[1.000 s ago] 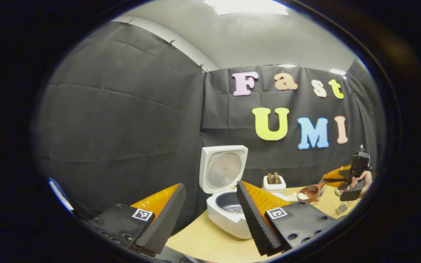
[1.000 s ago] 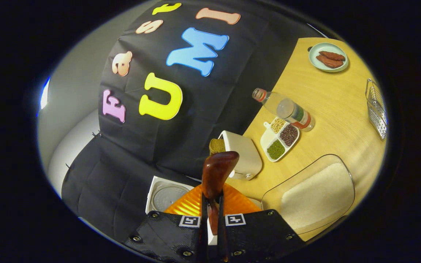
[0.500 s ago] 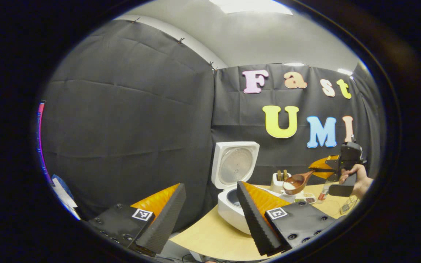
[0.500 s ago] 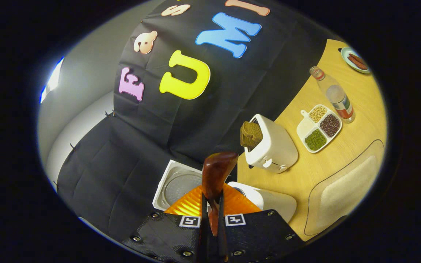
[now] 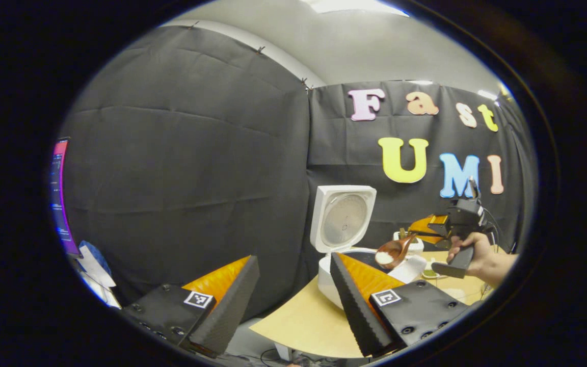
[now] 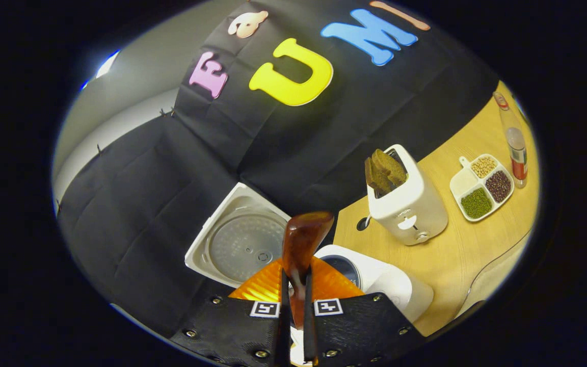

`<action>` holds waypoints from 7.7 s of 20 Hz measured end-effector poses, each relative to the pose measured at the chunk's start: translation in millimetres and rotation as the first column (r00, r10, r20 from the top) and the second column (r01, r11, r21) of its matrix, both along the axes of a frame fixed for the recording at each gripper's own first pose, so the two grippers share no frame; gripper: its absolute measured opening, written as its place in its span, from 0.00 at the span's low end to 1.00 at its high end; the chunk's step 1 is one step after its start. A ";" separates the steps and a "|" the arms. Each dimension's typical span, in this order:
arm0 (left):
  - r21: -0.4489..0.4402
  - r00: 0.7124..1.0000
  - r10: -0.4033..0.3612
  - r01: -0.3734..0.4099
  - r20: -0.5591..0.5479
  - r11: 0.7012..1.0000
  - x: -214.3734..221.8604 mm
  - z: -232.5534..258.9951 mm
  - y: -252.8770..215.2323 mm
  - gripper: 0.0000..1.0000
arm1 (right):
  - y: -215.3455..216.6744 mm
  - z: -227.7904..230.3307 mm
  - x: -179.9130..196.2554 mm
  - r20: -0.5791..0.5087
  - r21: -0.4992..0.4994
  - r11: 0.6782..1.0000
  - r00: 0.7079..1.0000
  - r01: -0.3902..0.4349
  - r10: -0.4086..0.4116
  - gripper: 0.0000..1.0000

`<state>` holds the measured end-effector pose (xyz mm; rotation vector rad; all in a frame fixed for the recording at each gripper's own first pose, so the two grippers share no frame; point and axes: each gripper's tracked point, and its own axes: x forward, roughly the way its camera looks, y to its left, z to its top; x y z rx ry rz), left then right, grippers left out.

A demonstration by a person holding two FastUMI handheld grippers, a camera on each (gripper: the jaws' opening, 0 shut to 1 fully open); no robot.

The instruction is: Close the left gripper, press the button to open the rice cooker; take a wooden spoon from the chopstick holder with the right hand, scoop a spoonful of rice and pour it into the rice cooker, then put the wooden spoon back into the chopstick holder.

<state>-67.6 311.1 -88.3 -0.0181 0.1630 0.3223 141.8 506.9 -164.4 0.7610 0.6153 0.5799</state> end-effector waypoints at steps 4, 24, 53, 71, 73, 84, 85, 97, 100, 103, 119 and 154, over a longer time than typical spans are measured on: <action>0.004 0.999 0.020 -0.020 -0.026 1.000 -10.6 -9.2 6.7 0.97 | 31.7 0.4 1.1 0.171 -0.166 0.983 0.980 -0.075 0.104 0.10; -0.045 0.997 0.079 -0.080 -0.026 0.996 -18.6 -24.6 13.2 0.99 | 68.6 8.3 -19.4 0.572 -0.709 0.704 0.602 0.021 0.558 0.10; 0.003 0.984 -0.116 0.116 0.136 0.993 57.0 55.2 -55.3 0.96 | -191.2 88.5 9.9 0.234 -0.107 0.960 0.945 0.258 -0.228 0.10; -0.053 0.933 -0.319 0.332 0.167 0.942 136.2 58.9 -188.2 0.96 | -462.1 59.4 -38.8 0.299 -0.340 0.729 0.803 0.594 -0.515 0.10; -0.064 0.930 -0.332 0.345 0.158 0.936 140.5 55.7 -201.9 0.97 | -476.1 43.8 -44.7 0.304 -0.384 0.698 0.797 0.604 -0.522 0.10; -0.019 0.924 -0.366 0.370 0.110 0.929 136.3 50.5 -235.6 0.97 | -525.2 -25.4 -71.0 0.287 -0.546 0.604 0.807 0.580 -0.516 0.10; -0.012 0.926 -0.363 0.366 0.103 0.931 135.4 49.3 -233.8 0.94 | -526.4 -33.2 -73.8 0.281 -0.558 0.600 0.811 0.573 -0.514 0.10; 0.002 0.937 -0.343 0.343 0.072 0.939 132.7 43.6 -220.0 0.97 | -520.9 -79.3 -89.9 0.147 -0.535 0.673 0.841 0.510 -0.521 0.25; -0.005 0.940 -0.333 0.334 0.069 0.943 139.8 42.0 -212.1 0.99 | -536.9 -55.2 -93.4 0.217 -0.566 0.610 0.815 0.554 -0.538 0.81; 0.020 0.948 -0.312 0.311 0.071 0.950 156.7 44.2 -198.2 0.99 | -550.3 -21.1 -101.4 0.318 -0.591 0.532 0.781 0.607 -0.537 0.99; 0.182 0.987 -0.110 0.088 0.116 0.979 318.9 105.9 -104.8 0.96 | -553.7 42.5 -156.4 0.457 -0.612 0.401 0.719 0.682 -0.524 0.99; 0.023 0.989 0.013 -0.009 -0.146 1.000 426.9 30.1 -85.5 1.00 | -549.3 76.8 -167.7 0.546 -0.669 0.412 0.785 0.619 -0.293 0.96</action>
